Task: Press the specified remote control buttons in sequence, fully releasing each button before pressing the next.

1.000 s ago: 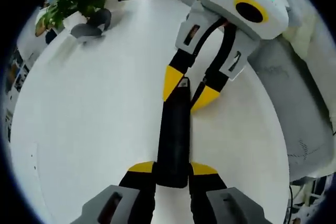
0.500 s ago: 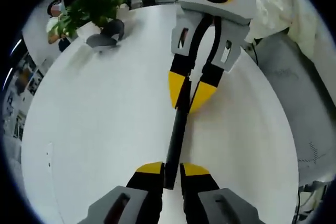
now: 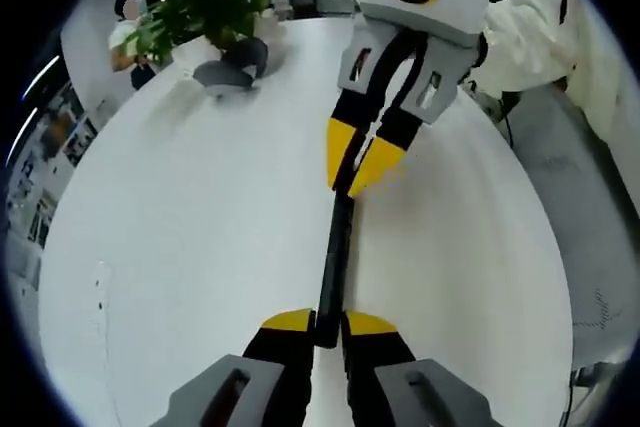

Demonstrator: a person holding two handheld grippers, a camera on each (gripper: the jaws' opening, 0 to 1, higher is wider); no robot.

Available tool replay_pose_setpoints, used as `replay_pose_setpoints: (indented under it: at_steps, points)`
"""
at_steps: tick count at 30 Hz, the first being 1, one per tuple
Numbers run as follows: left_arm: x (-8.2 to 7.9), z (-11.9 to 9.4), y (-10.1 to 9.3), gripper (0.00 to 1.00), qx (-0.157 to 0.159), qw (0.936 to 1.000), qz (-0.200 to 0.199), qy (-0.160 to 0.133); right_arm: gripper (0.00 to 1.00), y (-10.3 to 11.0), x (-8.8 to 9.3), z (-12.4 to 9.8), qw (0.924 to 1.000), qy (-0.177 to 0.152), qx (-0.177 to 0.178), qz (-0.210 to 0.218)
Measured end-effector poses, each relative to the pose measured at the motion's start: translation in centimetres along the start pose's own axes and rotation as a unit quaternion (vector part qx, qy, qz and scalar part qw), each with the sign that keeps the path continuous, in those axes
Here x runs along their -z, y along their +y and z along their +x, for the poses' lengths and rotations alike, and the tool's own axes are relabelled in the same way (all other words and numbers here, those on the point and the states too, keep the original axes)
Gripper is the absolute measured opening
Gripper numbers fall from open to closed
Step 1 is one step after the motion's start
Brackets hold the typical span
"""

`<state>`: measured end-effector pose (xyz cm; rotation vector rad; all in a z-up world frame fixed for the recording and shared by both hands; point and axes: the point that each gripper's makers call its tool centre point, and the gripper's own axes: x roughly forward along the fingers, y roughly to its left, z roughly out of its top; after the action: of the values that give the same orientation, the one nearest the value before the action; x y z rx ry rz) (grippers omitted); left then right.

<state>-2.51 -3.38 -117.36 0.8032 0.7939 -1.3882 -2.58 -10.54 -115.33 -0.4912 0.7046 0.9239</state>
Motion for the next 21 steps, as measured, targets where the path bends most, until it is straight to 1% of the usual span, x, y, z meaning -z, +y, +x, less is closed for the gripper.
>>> replay_pose_setpoints:
  at_steps: [2,3,5,6,7,8,10,14,16,17,19,21]
  points:
    - [-0.1,0.1,0.2,0.09,0.005,1.0,-0.003,-0.002,0.0,-0.3,0.2,0.3,1.0,0.004,0.0,0.006]
    - [-0.2,0.1,0.5,0.09,0.001,1.0,-0.009,-0.002,0.0,-0.5,0.4,0.6,0.9999,0.009,-0.001,0.008]
    - [-0.3,0.0,1.0,0.1,-0.014,0.9999,-0.001,-0.003,0.0,-0.9,0.5,0.8,0.9999,0.011,0.009,0.007]
    - [-0.5,-0.1,1.3,0.1,-0.017,0.9997,-0.011,-0.01,0.0,-1.1,0.4,0.8,0.9999,0.007,0.011,0.01]
    - [-0.5,-0.1,1.3,0.1,-0.009,0.9995,-0.025,-0.015,0.0,-1.1,0.2,0.8,0.9999,0.004,0.008,0.014]
    - [-0.6,-0.1,1.4,0.11,-0.008,0.9991,-0.036,-0.018,0.0,-1.3,0.1,0.8,0.9998,0.001,0.011,0.019]
    - [-0.5,-0.2,1.7,0.11,-0.009,0.9991,-0.036,-0.022,0.0,-1.9,-0.1,0.8,0.9996,-0.001,0.023,0.016]
    - [-1.0,-0.2,2.4,0.1,-0.002,0.9961,-0.079,-0.041,0.0,-2.4,-0.1,0.8,0.9993,-0.005,0.028,0.024]
    - [-1.1,-0.2,2.6,0.1,-0.011,0.9972,-0.062,-0.042,0.0,-2.7,0.0,0.6,0.9992,-0.006,0.031,0.025]
    - [-1.2,-0.2,2.7,0.1,-0.015,0.9973,-0.059,-0.042,0.0,-2.8,-0.1,0.5,0.9992,-0.007,0.031,0.026]
    - [-1.3,-0.2,2.6,0.11,-0.011,0.9973,-0.059,-0.041,0.0,-2.9,-0.1,0.2,0.9991,-0.009,0.033,0.026]
    - [-1.3,-0.1,2.6,0.12,-0.015,0.9974,-0.059,-0.04,0.0,-3.1,-0.2,-0.3,0.999,-0.011,0.036,0.025]
